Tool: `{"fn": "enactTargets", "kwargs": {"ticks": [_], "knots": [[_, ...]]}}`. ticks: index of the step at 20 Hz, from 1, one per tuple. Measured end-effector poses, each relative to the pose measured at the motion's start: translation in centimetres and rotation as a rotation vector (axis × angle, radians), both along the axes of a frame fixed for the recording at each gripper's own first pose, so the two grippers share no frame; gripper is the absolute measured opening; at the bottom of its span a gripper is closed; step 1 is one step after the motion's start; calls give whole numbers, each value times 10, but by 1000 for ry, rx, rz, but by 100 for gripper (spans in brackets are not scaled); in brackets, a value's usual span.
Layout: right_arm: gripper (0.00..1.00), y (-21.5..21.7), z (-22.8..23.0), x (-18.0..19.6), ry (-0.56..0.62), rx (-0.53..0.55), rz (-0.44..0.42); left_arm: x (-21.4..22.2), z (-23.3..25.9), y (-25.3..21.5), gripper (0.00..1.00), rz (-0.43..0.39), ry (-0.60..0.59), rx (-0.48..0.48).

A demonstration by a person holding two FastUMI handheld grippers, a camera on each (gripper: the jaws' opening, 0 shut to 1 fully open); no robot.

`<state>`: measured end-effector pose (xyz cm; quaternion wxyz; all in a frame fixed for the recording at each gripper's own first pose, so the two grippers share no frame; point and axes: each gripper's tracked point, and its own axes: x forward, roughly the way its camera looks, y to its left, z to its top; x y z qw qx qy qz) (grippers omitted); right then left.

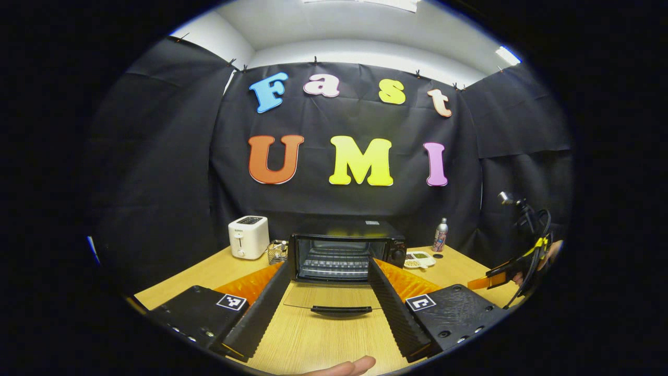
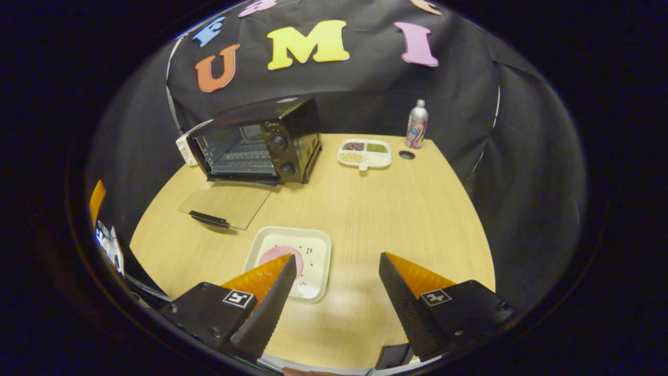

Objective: Open the electric oven with the left hand, put the food in, and close the electric oven.

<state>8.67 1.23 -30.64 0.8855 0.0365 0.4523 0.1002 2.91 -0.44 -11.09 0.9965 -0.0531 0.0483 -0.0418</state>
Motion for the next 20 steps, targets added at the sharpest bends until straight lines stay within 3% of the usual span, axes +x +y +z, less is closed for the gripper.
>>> {"fn": "enactTargets", "kwargs": {"ticks": [7, 12, 13, 17, 18, 20], "knots": [[77, 14, -56, 15, 237, 88, 24, -17, 40, 6, 95, 23, -82, 0], [63, 38, -86, 17, 360, 168, 75, -16, 56, 5, 95, 50, -136, 62], [55, 41, -89, 20, 371, 178, 92, -17, 58, 2, 95, 48, -144, 68], [5, 53, -103, 23, 464, 259, 150, -12, 58, -3, 94, 36, -142, 59], [1, 51, -101, 25, 474, 289, 153, -9, 57, -1, 95, 42, -137, 59], [4, 51, -100, 24, 494, 343, 149, -6, 56, 6, 94, 65, -127, 54]]}}
